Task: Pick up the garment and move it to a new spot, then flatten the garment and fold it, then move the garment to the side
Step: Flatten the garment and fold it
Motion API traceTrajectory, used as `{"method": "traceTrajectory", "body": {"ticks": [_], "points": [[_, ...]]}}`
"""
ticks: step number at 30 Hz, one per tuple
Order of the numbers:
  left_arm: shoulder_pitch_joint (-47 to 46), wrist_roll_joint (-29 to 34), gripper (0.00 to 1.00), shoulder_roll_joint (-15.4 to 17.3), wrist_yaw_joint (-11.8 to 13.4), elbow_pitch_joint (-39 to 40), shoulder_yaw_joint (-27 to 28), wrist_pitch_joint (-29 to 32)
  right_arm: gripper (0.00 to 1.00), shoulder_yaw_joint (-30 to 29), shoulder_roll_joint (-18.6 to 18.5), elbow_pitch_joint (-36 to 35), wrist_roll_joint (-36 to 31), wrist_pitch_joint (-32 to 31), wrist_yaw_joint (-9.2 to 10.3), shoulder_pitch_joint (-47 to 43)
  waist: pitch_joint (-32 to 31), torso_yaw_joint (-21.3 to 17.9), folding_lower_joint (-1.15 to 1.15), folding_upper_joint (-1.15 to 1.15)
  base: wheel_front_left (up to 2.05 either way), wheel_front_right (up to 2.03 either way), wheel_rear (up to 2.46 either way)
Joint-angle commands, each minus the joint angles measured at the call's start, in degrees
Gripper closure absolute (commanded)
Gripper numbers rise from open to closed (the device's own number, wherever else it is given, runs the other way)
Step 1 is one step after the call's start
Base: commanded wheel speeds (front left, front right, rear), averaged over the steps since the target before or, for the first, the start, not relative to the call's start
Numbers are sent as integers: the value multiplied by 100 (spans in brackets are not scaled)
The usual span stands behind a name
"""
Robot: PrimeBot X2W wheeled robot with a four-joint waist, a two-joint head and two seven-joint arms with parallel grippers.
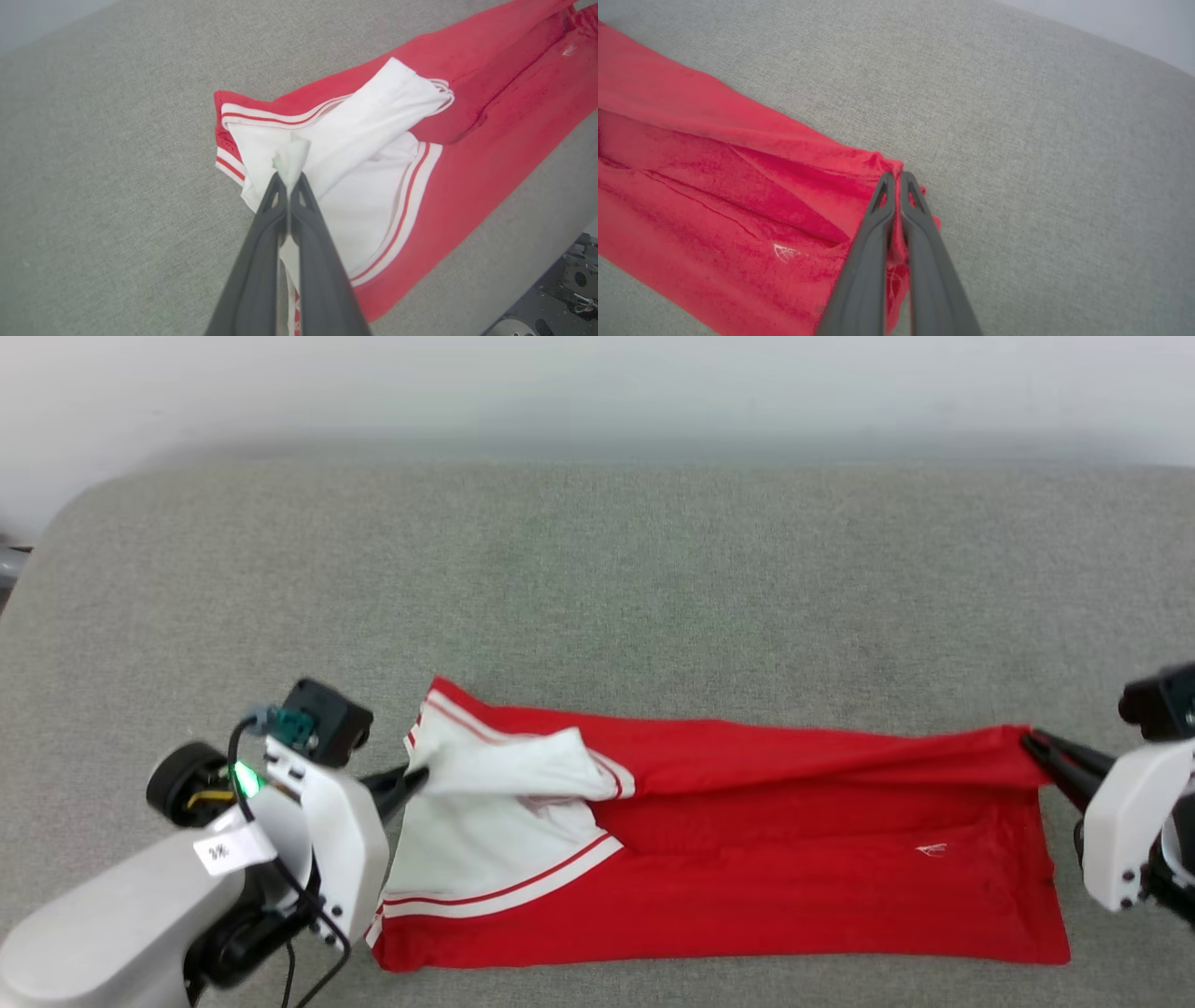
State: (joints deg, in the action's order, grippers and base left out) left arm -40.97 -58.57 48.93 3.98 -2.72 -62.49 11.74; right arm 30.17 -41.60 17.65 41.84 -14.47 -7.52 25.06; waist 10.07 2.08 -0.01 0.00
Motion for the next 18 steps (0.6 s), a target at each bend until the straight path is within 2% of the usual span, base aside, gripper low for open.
{"method": "traceTrajectory", "body": {"ticks": [1, 8, 18], "points": [[144, -3, 100, 57, 56, 39, -40, -19, 100, -113, 2, -77, -22, 49, 6, -217, -93, 25, 1, 0, 0, 0, 0], [727, -214, 100, 180, 236, 113, -179, -137, 100, -603, 188, -464, -131, 1, 6, -1216, -245, 20, 1, 0, 0, 0, 0], [1149, -429, 100, -57, 255, -219, -251, -382, 100, -965, 495, -578, -282, -273, 6, -2022, -101, -41, 1, 0, 0, 0, 0]]}}
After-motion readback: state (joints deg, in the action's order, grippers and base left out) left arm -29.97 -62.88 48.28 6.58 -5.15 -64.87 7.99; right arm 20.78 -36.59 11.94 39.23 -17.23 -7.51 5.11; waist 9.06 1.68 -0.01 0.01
